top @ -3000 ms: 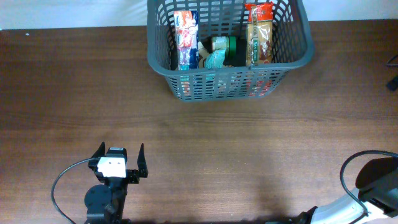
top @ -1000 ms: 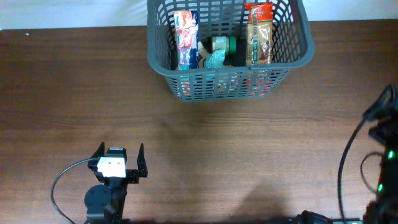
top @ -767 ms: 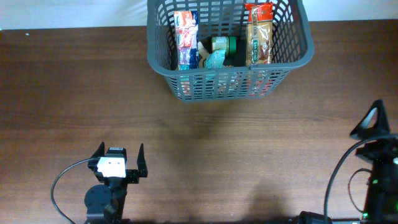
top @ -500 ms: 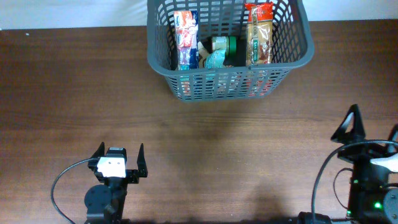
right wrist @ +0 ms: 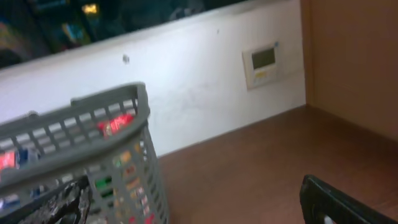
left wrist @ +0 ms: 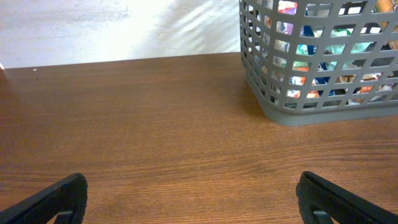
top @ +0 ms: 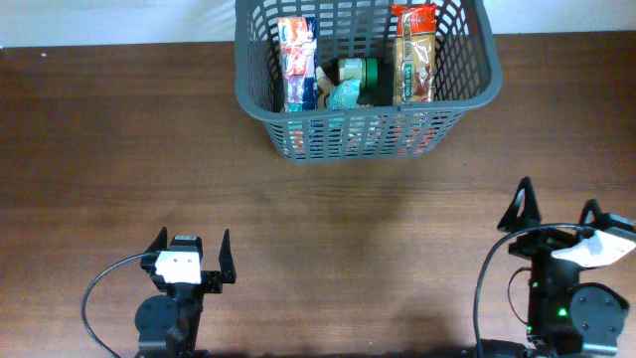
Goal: Pack container
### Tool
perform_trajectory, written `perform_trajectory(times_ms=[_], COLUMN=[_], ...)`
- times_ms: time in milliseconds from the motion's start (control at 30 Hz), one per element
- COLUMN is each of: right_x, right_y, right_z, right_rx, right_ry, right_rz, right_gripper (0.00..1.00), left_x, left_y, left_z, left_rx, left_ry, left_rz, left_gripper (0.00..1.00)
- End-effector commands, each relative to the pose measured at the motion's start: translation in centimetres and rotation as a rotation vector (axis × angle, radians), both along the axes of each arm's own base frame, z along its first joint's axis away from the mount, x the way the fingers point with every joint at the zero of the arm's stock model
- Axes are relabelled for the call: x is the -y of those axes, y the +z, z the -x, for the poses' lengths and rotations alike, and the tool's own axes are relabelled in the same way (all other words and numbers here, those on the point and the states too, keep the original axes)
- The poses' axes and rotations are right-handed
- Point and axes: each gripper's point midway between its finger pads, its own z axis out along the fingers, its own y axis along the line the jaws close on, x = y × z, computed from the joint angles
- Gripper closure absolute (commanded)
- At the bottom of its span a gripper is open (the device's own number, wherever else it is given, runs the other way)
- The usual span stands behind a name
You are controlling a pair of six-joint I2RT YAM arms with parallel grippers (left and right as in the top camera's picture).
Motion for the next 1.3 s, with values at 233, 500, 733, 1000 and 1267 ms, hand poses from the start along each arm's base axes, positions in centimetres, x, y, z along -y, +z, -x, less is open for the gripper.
perform_trajectory(times_ms=[233,500,733,1000,1267], right_x=[-2.4,-4.2,-4.3,-4.3,-4.3], right_y=[-4.3,-7.3,-8.7,-11.6,-13.5], right_z=[0.3,0.0,-0.3,-0.8,-1.3], right_rx=[0.005,-0.016,-0.046,-0.105,-0.113], right_ry=[0.118,0.196,0.2,0.201,0.201], right_rz=[0.026,0.022,0.019,0.013,0.012], right_gripper=[0.01,0.01,0.01,0.01,0.01], left_x=[-0.2,-0.2,-0.2,-0.2,-0.2], left_y=[-0.3,-0.3,-0.3,-0.3,-0.3], left_z=[0.0,0.0,0.0,0.0,0.0], left_rx=[0.001,0.001,0.001,0.001,0.001], left_ry=[0.009,0.009,0.009,0.009,0.009], left_rz=[-0.017,-0.017,-0.017,-0.017,-0.017], left_gripper=[0.01,0.01,0.01,0.01,0.01])
